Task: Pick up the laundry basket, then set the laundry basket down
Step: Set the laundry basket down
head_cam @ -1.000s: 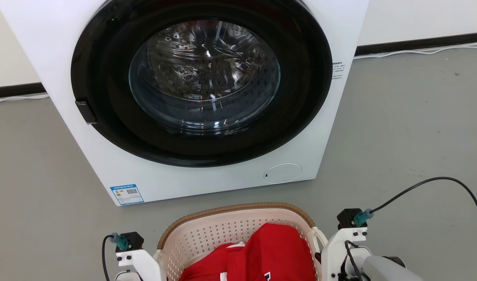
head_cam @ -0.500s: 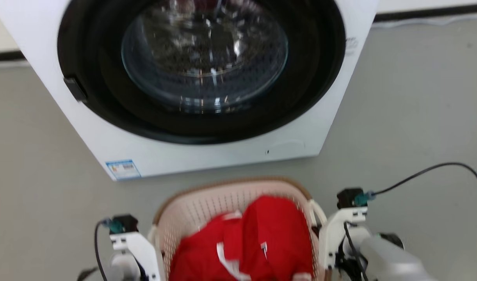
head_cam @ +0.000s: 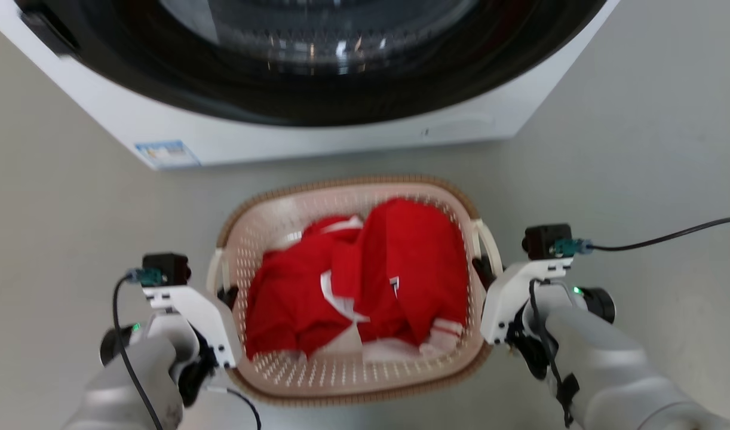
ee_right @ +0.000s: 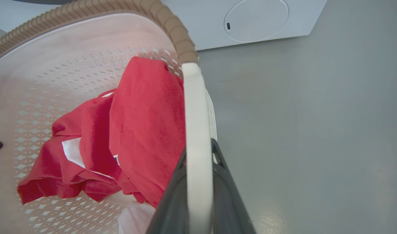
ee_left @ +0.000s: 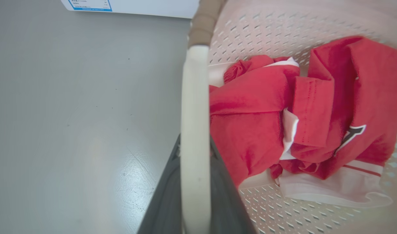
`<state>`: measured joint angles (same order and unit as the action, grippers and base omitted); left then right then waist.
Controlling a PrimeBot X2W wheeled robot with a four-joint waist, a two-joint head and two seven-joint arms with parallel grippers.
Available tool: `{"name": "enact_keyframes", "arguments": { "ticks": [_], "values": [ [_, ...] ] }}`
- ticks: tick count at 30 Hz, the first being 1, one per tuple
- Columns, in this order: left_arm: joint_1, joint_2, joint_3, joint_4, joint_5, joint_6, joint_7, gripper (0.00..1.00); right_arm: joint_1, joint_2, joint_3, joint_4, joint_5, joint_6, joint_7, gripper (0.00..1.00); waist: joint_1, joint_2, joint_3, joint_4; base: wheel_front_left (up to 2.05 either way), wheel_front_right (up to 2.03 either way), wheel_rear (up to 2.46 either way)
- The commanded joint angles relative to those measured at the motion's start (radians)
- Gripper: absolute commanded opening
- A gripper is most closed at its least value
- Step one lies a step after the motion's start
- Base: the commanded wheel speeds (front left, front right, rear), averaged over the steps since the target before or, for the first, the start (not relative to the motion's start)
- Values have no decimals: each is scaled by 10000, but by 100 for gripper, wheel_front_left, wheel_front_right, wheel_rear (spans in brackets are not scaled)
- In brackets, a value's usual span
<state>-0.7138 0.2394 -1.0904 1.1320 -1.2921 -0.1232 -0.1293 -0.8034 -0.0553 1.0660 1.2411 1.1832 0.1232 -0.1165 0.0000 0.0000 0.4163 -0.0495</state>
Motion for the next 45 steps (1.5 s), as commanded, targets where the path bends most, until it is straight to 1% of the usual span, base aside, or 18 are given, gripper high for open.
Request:
{"name": "enact_keyframes", "arguments": {
  "ticks": [1,8,13,23,28,43,44,45],
  "values": [
    [-480,393,170,-130,68,-75,-267,0,-109,51,-23,-39,169,75,-317,0,0,0,950,104,0,0,0],
    [-1145,603,127,-266,51,-75,-733,0,-460,51,-73,-93,404,75,-966,0,0,0,2127,194,0,0,0],
    [-1518,681,57,-307,59,-75,-966,0,-734,51,-115,-14,505,75,-1251,0,0,0,2700,211,0,0,0],
    [-1788,726,-67,-293,-43,-75,-1196,0,-1062,51,-171,31,553,75,-1442,0,0,0,3323,180,0,0,0],
    [-1949,745,-43,-282,-64,-75,-1273,0,-1354,51,-543,14,307,75,-1449,0,0,0,3637,179,0,0,0],
    [-2255,759,-145,-277,-83,-75,-1319,0,-1422,51,-1216,51,-311,75,-1452,0,0,0,4083,227,0,0,0],
    [-2265,754,-159,-266,-90,-75,-1320,11,-1400,51,-1231,55,-323,75,-1452,8,0,0,4090,231,0,0,0],
    [-2272,748,-172,-252,-98,-75,-1320,44,-1369,51,-1233,56,-323,75,-1452,50,0,0,4093,234,0,0,0]
  ]
}}
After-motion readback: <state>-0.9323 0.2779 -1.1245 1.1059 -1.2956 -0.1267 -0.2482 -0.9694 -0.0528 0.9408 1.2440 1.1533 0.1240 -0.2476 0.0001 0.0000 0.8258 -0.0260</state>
